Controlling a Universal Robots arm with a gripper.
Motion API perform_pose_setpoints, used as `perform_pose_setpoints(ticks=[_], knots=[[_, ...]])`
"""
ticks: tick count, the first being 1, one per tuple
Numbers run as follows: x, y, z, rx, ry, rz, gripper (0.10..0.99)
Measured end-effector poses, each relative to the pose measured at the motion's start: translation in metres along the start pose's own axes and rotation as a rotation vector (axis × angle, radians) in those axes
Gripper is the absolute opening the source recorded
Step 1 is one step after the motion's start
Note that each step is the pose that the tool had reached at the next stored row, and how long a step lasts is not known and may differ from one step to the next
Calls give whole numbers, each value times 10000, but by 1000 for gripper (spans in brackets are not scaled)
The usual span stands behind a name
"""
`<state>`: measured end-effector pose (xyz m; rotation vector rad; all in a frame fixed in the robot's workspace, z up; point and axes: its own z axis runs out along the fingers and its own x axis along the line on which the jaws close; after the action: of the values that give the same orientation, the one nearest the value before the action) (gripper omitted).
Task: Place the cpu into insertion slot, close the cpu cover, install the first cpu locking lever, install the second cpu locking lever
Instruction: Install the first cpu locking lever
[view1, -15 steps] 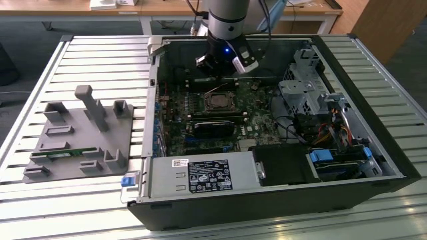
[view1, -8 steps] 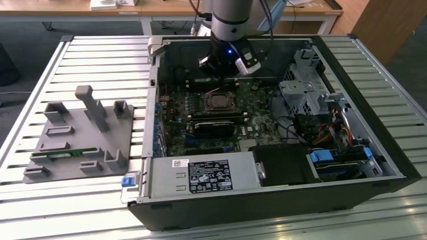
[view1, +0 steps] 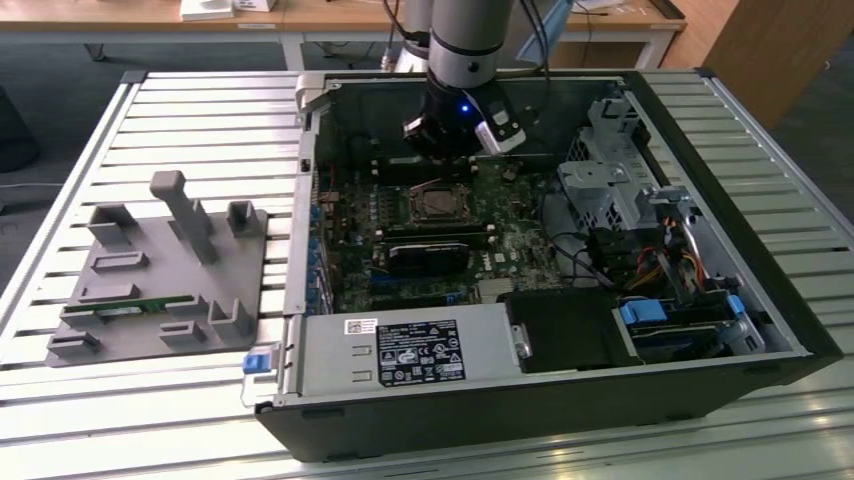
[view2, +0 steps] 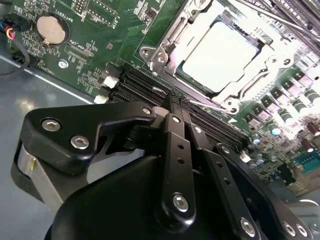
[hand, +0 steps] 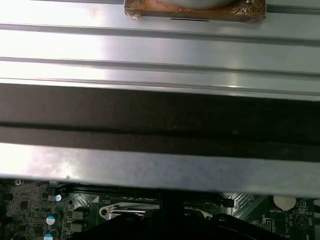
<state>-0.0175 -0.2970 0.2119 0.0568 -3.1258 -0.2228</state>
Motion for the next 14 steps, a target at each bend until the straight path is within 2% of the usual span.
perform_pose_setpoints(ticks=[3,7,10,14], knots=[[-9,-5,30,14,-2,27,106],[-13,-9,65,145,4,51,106],[-20,-8,88,216,37,59,106],[-31,1,111,259,103,69,106]])
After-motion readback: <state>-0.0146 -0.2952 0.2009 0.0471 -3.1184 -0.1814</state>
